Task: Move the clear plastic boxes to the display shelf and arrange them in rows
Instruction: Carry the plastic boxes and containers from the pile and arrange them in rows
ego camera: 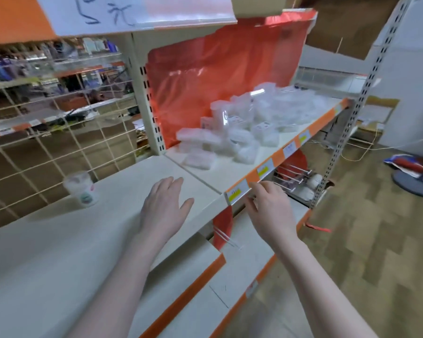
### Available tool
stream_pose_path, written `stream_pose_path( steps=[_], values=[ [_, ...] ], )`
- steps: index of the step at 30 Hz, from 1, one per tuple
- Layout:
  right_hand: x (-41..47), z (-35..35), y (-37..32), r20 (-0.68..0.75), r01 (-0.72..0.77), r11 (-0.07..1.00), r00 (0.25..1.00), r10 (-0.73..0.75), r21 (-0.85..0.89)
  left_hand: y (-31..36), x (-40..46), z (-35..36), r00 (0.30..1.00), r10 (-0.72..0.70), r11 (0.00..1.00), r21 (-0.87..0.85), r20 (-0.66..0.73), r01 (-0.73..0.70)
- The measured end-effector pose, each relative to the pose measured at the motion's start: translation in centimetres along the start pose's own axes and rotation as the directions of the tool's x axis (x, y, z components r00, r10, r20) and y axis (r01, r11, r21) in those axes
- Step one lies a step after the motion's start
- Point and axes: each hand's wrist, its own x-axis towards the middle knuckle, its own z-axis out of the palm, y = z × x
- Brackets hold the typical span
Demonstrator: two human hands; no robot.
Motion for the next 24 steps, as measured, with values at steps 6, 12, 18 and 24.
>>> stream_pose_path(
  steps=[6,12,18,24],
  values=[
    [5.4,3.3,2.8,0.010,-0.033,0.998,0.999,0.034,-0.044,0.6,7.4,2.2,0.999,0.048,0.998,-0.032,-0.006,-0.048],
    [9.5,4.9,4.3,0.022,-0.066,0.998,0.998,0.066,-0.021,1.3,12.0,3.5,0.997,0.068,0.997,-0.040,0.024,-0.067],
    [12.2,6.4,6.4,0.043,-0.013,1.000,0.999,0.013,0.007,2.0,14.2,4.7,0.999,0.003,0.999,-0.040,0.033,-0.002],
    [14.5,7.7,9.5,0.121,0.089,0.994,0.988,-0.097,0.065,4.5,15.1,6.0,0.994,-0.109,0.993,-0.054,0.014,0.109]
  ],
)
